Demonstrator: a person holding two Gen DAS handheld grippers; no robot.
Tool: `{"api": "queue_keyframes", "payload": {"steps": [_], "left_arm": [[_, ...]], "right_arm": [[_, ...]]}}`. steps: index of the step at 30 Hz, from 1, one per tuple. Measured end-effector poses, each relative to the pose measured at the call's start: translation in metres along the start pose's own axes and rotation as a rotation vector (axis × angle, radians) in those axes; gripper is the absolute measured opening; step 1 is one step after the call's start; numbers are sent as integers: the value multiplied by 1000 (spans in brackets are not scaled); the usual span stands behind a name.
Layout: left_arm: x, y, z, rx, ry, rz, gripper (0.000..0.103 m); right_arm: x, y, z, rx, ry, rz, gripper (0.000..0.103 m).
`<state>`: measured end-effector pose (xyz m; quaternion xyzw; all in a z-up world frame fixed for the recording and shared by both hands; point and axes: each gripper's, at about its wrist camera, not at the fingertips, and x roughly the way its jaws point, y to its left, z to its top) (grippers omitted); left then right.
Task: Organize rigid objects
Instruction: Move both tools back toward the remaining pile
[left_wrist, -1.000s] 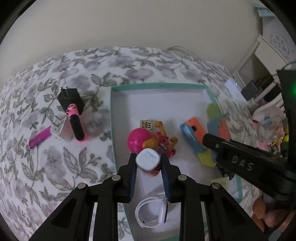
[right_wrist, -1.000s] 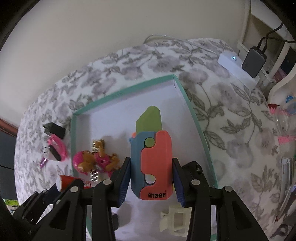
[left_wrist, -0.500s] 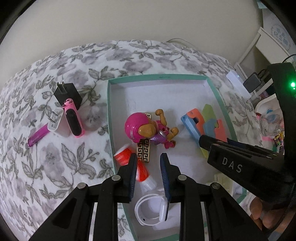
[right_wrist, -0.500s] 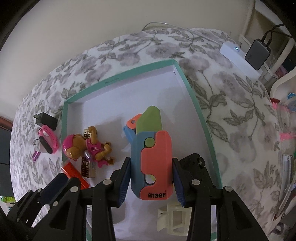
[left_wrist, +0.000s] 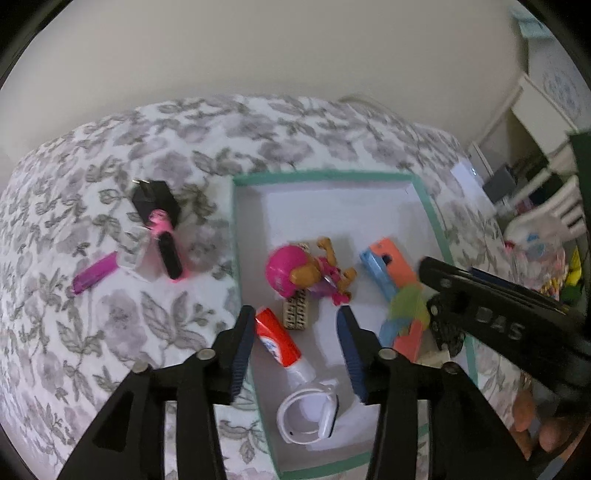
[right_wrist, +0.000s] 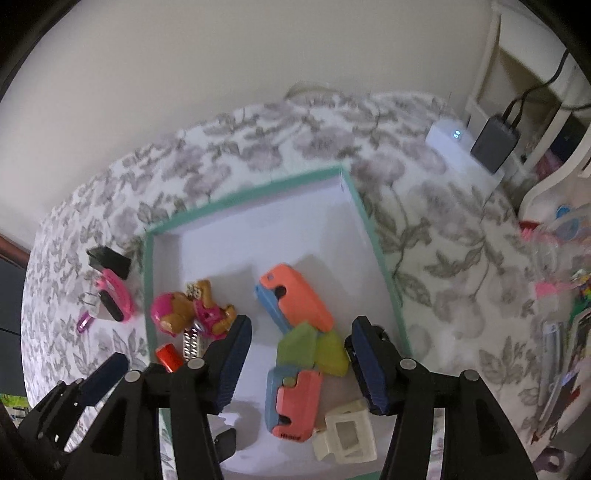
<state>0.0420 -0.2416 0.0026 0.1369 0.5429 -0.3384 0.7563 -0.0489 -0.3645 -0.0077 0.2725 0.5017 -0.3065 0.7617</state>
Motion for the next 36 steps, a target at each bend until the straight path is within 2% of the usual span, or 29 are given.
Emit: {"api": "queue_keyframes", "payload": {"steps": [1,3,6,9,10,11,14,15,18,22,29,31,36], "left_arm": [[-4,4,3,-13,-9,8,59],[-14,12,7,-42,-32,26,64],[-29,25,13,-93,-68,47,68],[-46,40,18,-145,-112,78,81],[-50,44,19,-156,-123,85,81],[-56,50,21,-176,-136,95,81],[-66,67,23,-225,-149,120,84],[-68,72,23,-238,-150,130,89],[-73,92,23,-287,-157,154,90],[-70,121,20,-364,-138,171,90],[-71,194,8,-539,-122,267,92],[-74,211,4,-575,-127,277,101],[-78,256,-9,-683,-126,296,101]], "right_arm": [[-5,0,1,-1,-15,-2,64],[-20,2,4,-4,-56,-5,67],[-39,5,8,-13,-105,-7,71],[-56,9,10,-22,-155,-10,75],[-60,11,11,-26,-166,-10,84],[-65,13,11,-33,-183,-9,86],[-73,20,10,-49,-212,-2,88],[-74,23,9,-54,-217,3,88],[-71,35,7,-72,-209,14,89],[-62,58,3,-127,-189,25,99],[-40,108,-9,-221,-136,111,101],[-33,123,-15,-251,-121,125,101],[-22,154,-29,-316,-111,169,101]]}}
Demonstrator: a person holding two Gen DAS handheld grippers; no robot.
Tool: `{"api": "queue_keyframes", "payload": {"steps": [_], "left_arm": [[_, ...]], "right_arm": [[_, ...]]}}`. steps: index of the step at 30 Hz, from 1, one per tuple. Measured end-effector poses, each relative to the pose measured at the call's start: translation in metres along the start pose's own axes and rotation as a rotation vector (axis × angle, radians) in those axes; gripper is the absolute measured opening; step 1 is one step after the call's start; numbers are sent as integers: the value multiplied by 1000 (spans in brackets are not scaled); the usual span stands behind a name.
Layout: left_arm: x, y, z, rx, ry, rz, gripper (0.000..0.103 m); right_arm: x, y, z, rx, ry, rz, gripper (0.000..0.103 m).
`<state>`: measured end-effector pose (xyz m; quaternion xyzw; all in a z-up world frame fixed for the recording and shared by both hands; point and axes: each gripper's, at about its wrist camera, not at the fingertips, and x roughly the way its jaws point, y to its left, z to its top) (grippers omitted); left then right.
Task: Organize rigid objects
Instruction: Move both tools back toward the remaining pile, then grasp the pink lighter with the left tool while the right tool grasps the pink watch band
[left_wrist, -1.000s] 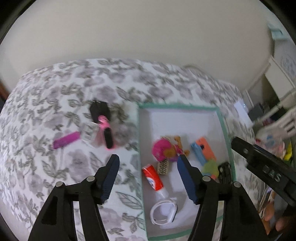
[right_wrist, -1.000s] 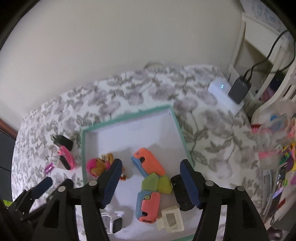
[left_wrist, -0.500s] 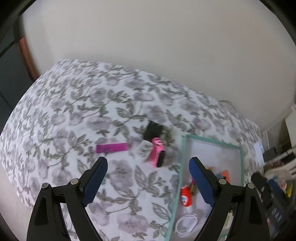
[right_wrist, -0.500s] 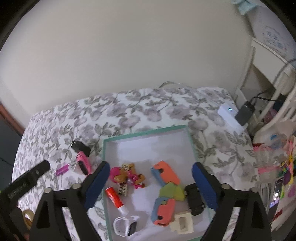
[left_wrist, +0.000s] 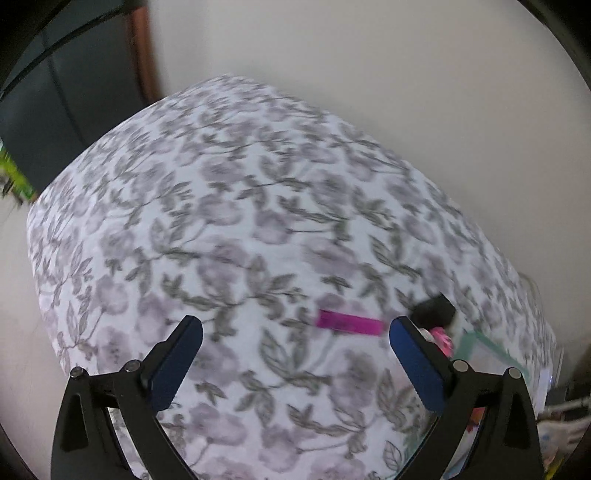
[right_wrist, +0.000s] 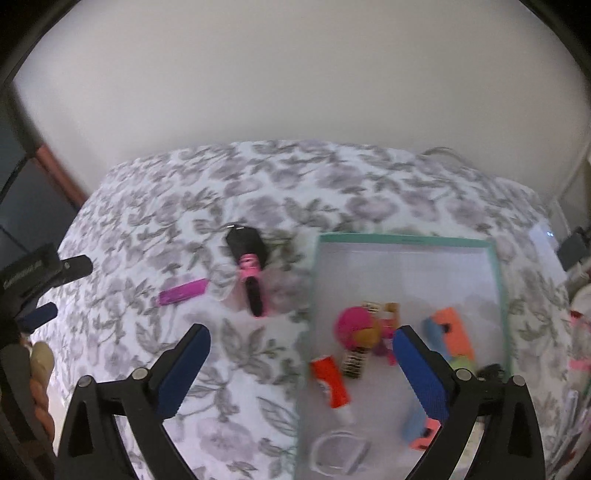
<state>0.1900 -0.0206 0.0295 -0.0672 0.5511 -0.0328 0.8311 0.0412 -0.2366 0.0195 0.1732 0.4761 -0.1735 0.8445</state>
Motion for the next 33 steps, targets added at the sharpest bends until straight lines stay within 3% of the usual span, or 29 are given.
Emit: {"api": "queue_keyframes", "payload": {"steps": [7,11,20,22,33], "left_arm": [[14,44,12,-111,10,21,101],[26,41,14,-97,31,6,101],[71,-3,5,119,140,-31,101],[79,-12,3,168,152,-42,101],[113,-57,-8,485,128,-14,101]], "right_arm": [[18,22,-4,-27,-2,48,101],[31,21,-5,1,3,71,101],[47,14,6,36,-23,65,98],[52,14,10,33,-20,69,85],[93,23,21,13,72,58,53]]}}
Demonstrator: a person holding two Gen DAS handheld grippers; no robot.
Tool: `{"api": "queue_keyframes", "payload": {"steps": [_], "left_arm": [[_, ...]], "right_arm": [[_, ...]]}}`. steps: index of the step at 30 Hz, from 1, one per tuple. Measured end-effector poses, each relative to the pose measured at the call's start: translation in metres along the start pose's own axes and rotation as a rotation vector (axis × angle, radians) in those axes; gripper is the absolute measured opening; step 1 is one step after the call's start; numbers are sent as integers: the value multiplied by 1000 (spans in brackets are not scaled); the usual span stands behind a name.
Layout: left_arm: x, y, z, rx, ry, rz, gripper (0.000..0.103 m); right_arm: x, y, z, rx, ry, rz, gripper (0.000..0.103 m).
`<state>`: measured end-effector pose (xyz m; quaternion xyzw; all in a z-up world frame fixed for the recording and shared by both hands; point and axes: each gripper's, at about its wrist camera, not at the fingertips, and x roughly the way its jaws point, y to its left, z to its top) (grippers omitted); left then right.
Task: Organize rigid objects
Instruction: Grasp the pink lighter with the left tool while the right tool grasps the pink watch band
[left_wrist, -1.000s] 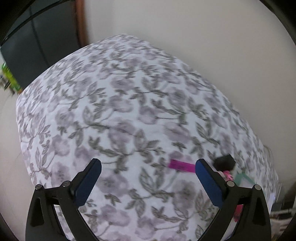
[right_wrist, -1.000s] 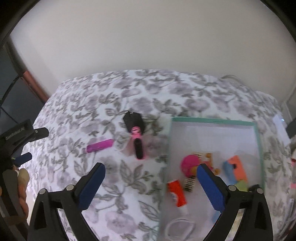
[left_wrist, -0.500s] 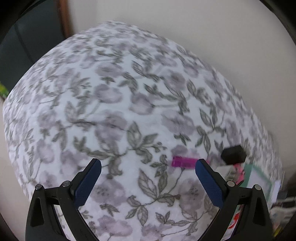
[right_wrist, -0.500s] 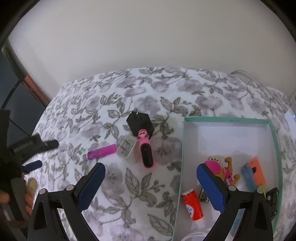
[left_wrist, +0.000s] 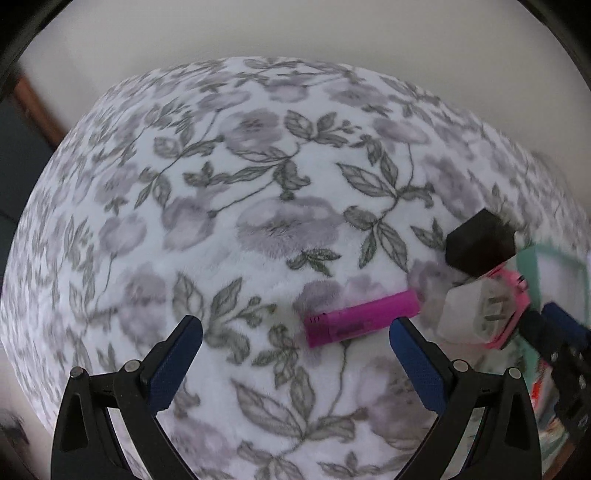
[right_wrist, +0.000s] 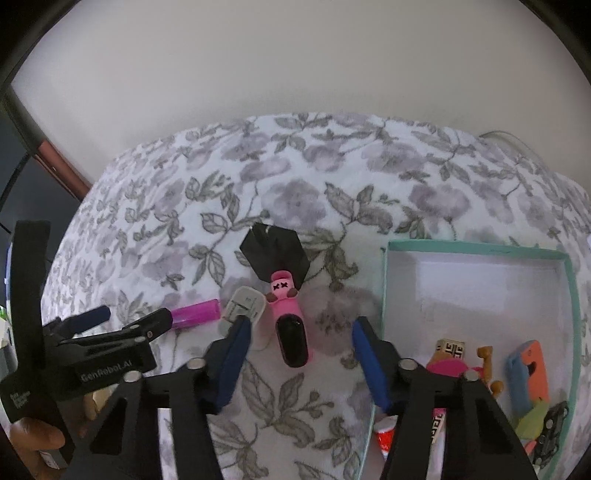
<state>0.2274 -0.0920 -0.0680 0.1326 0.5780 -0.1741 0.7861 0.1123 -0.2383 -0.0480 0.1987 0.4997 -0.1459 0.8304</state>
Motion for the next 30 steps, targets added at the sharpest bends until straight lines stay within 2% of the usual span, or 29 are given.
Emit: {"api": "queue_keyframes", "payload": {"steps": [6,9,12,15,17,19,22,30], "left_arm": [[6,-18,-1,132,-27,-27,99],[15,-25,-1,144,-15,-34,93],[26,-28,-2,145,7,-58,74],[26,-28,-2,134,-9,-70,69],[24,-29,-2,141,-16,-77,54],[21,-31,-3,143,-19,-83,31],[20,-29,-3,112,-11,-97,21],[11,-17,-16,0,37,-122,20]], "right_arm": [[16,1,3,-12,27,-7,49],[21,2,4,-17,34,-14,48],[27,1,5,7,41,-16,48],[33,1,4,23,53,-12,38],[36,3,3,34,56,-5,35],[35,5,2,41,52,6,26],[34,7,0,49,45,9,24],[25,1,-9,112,42,42,20]]}}
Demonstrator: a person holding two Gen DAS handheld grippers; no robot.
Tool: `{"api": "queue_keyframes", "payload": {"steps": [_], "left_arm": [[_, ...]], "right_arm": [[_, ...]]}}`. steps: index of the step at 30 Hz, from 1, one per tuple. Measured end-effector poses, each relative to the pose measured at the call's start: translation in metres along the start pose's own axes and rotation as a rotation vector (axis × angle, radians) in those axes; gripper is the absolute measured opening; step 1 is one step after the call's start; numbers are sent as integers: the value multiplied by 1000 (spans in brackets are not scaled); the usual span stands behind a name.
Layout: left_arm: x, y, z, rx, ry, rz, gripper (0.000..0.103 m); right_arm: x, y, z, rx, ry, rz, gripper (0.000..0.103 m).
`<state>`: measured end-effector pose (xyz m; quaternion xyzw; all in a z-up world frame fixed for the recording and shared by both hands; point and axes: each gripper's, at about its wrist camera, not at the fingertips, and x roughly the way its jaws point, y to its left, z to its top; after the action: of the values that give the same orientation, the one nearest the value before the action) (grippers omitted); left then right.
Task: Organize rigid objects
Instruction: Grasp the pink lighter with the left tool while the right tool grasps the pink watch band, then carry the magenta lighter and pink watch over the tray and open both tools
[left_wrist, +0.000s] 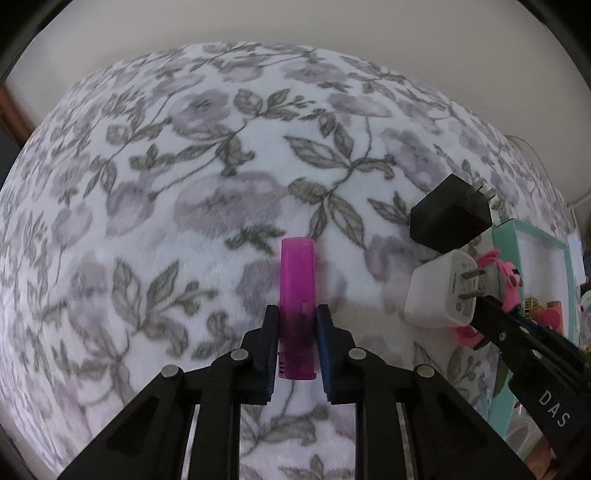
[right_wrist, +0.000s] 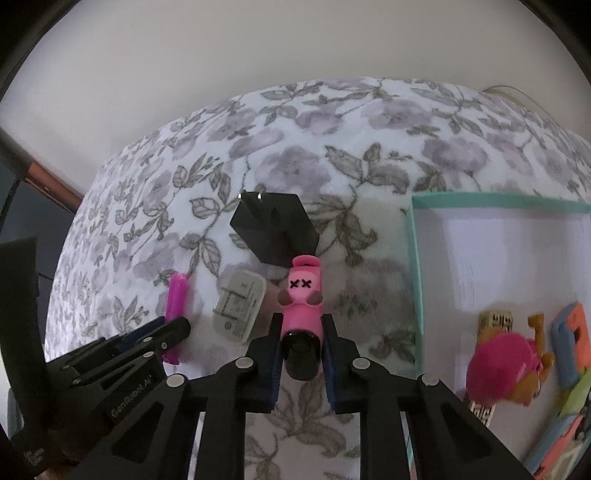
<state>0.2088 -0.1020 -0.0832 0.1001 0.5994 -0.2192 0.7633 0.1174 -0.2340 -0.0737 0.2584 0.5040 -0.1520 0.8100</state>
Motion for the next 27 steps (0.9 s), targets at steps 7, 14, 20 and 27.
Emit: {"api": "queue_keyframes", "payload": {"steps": [7,14,20,27], "left_arm": [[-31,7,-16,-71,4,24,20],[-94,-15,-13,-85,-90,13,20],[-136,-60,-4,-71,-170,-41,20],[-153,-134,-6,-4,-193,-143,20]], "right_arm": [[-33,-9,-14,58,-30,66,20],[-94,-18,-13,87,-139,104,20],[-143,-44,-9,66,-254,37,20],[-180,-99,-4,104,-333,-88,20]]}}
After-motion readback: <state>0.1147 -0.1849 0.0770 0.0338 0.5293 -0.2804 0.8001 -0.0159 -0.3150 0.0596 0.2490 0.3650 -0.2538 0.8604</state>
